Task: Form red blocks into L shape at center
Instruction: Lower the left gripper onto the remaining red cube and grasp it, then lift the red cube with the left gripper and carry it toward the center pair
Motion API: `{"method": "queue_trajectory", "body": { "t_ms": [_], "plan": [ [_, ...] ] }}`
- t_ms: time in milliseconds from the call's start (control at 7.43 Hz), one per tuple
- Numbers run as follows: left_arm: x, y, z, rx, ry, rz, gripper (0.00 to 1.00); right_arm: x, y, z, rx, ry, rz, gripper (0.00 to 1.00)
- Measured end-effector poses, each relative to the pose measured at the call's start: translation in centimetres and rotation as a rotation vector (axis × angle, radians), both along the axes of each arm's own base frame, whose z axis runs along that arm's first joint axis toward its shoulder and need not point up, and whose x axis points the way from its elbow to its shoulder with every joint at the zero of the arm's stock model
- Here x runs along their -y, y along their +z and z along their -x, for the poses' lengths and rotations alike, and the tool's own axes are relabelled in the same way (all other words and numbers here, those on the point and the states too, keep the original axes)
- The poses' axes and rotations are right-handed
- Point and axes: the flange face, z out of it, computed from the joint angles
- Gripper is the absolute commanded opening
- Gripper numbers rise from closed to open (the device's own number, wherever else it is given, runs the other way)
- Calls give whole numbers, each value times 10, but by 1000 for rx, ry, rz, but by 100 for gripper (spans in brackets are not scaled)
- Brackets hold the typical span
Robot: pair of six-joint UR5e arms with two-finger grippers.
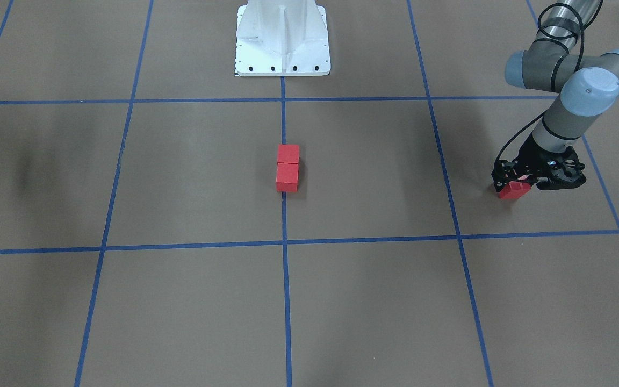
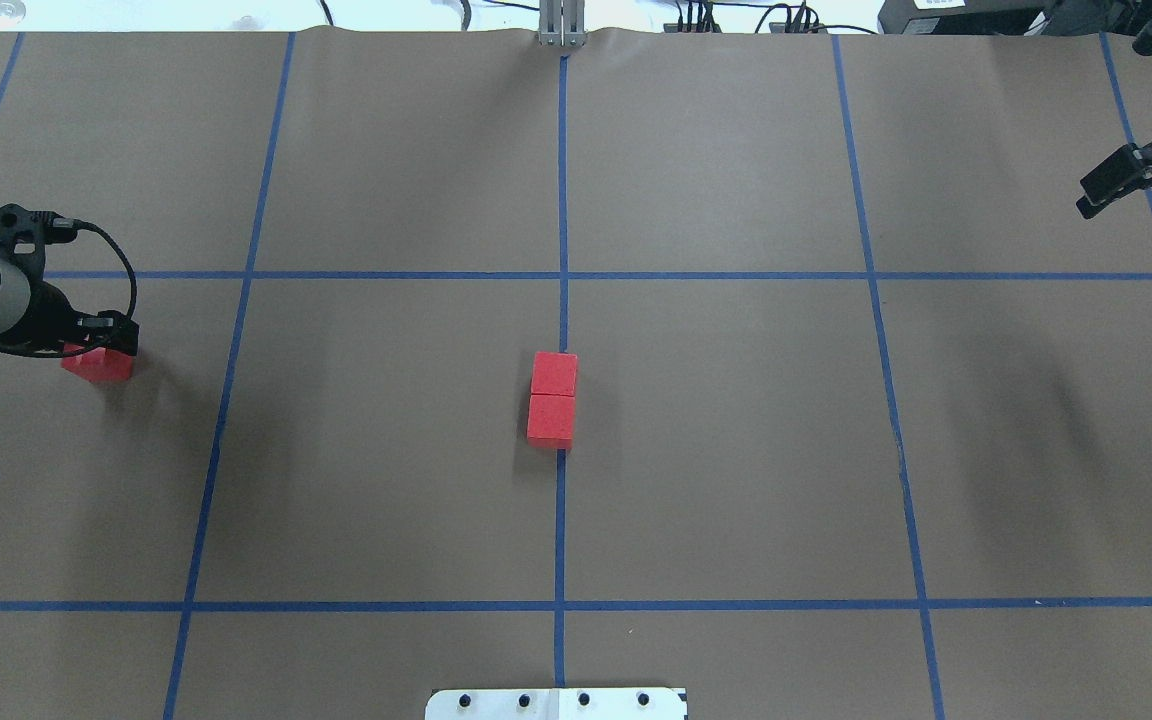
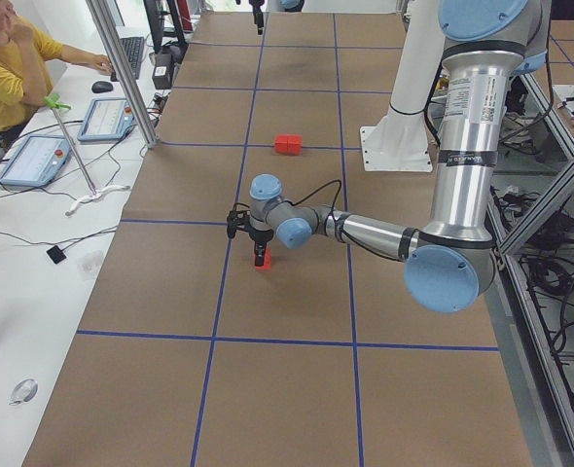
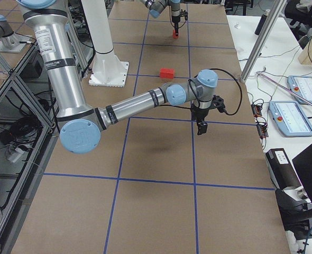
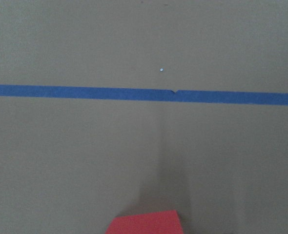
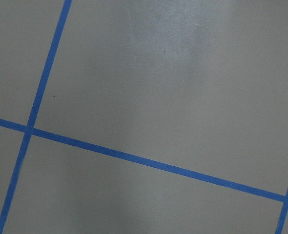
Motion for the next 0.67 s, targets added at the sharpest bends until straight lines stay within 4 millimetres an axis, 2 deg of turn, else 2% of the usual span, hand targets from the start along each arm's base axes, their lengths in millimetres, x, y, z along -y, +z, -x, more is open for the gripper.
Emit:
{"method": "queue_trajectory", "body": {
  "t_ms": [135,269,404,673],
  "plan": [
    [-1,0,-1,1,2,0,66,0,0,0,0,0,0,100],
    [-1,1,0,2,2,0,53,0,0,0,0,0,0,100],
    [-3,1,1,2,4,-1,34,0,0,0,0,0,0,100],
    [-5,-19,1,-21,7,-27,2,0,-1,0,1,1,-1,100]
  ]
}}
